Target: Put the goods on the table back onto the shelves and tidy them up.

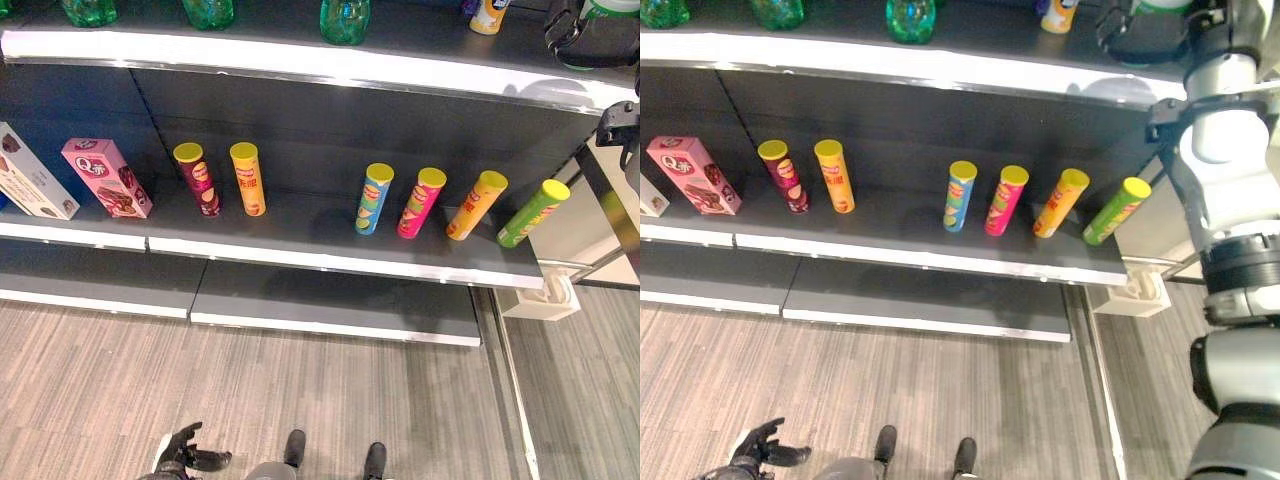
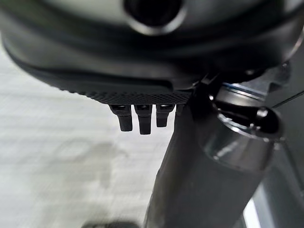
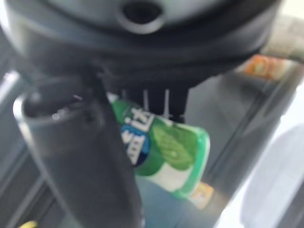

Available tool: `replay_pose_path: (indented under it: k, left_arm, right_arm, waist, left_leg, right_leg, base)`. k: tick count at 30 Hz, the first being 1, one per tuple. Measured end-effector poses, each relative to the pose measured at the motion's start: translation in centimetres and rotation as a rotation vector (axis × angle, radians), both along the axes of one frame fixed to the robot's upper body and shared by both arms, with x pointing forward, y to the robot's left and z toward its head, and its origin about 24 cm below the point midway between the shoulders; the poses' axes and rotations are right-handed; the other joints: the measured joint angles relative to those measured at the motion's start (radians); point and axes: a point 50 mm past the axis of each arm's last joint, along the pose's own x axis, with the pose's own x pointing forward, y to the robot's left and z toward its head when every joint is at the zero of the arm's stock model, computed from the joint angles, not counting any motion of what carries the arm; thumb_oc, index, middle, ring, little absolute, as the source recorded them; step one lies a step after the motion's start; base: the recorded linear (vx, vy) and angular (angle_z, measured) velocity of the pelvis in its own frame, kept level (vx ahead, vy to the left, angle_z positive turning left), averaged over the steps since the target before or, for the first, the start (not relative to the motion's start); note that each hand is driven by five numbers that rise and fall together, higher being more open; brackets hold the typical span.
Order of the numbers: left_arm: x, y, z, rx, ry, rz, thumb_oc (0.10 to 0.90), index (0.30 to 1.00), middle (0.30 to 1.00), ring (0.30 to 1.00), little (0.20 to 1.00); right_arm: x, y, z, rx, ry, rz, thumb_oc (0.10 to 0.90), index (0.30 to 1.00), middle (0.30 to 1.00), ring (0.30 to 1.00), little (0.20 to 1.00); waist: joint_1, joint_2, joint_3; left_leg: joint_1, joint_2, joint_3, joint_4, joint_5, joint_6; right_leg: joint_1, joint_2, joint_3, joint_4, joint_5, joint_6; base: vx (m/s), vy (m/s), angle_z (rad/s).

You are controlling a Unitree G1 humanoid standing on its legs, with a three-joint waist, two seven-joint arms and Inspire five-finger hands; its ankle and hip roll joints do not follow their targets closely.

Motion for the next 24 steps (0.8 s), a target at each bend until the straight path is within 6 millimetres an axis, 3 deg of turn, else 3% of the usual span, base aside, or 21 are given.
replay_pose_path:
  k: [3, 11, 18, 24]
  left_arm:
    - [-0.9, -1.7, -0.8, -0.052, 0.036, -0.02, 0.8, 0.9, 0.9, 0.9, 0.9]
    - [-0.9, -1.1, -0.6, -0.037, 0.029, 0.012, 0.8, 0.9, 0.9, 0.9, 0.9]
    - [-0.9, -1.0, -0.6, -0.039, 0.021, 0.038, 0.8, 0.9, 0.9, 0.9, 0.9]
    - [-1.0, -1.0, -0.6, -0.037, 0.025, 0.04, 0.8, 0.9, 0.9, 0.9, 0.9]
  right_arm:
    - [0.1, -0.9, -0.4, 0.025, 0.027, -0.032, 0.4, 0.3, 0.3, 0.3, 0.3]
    - [0.4, -1.8, -1.1, 0.052, 0.051, -0.076, 0.4, 0.3, 0.3, 0.3, 0.3]
    - [0.9, -1.6, -1.7, 0.082, 0.057, -0.081, 0.4, 0.3, 0.3, 0.3, 0.3]
    - [0.9, -3.0, -2.2, 0.121, 0.072, -0.149, 0.4, 0.3, 0.3, 0.3, 0.3]
  waist:
    - [0.024, 0.002, -0.003]
    - [0.047, 0.024, -0.019]
    - [0.067, 0.038, -0.036]
    - [0.075, 0.039, -0.037]
  left_leg:
    - [-0.002, 0.042, -0.026, 0.0, 0.0, -0.018]
    - [-0.026, 0.027, -0.058, 0.0, -0.004, -0.035]
    - [-0.037, 0.021, -0.079, 0.0, 0.003, -0.028]
    - [-0.043, 0.018, -0.085, 0.0, 0.003, -0.028]
  right_leg:
    - [0.015, 0.043, -0.023, 0.006, -0.024, -0.033]
    - [0.011, 0.029, -0.053, 0.006, -0.029, -0.028]
    - [0.009, 0.025, -0.074, 0.006, -0.035, -0.024]
    - [0.007, 0.024, -0.079, 0.006, -0.039, -0.021]
  base:
    - [0.1, -0.061, 0.29]
    - [0.05, 0.0, 0.14]
    - [0.03, 0.009, 0.09]
    - [0.01, 0.001, 0.04]
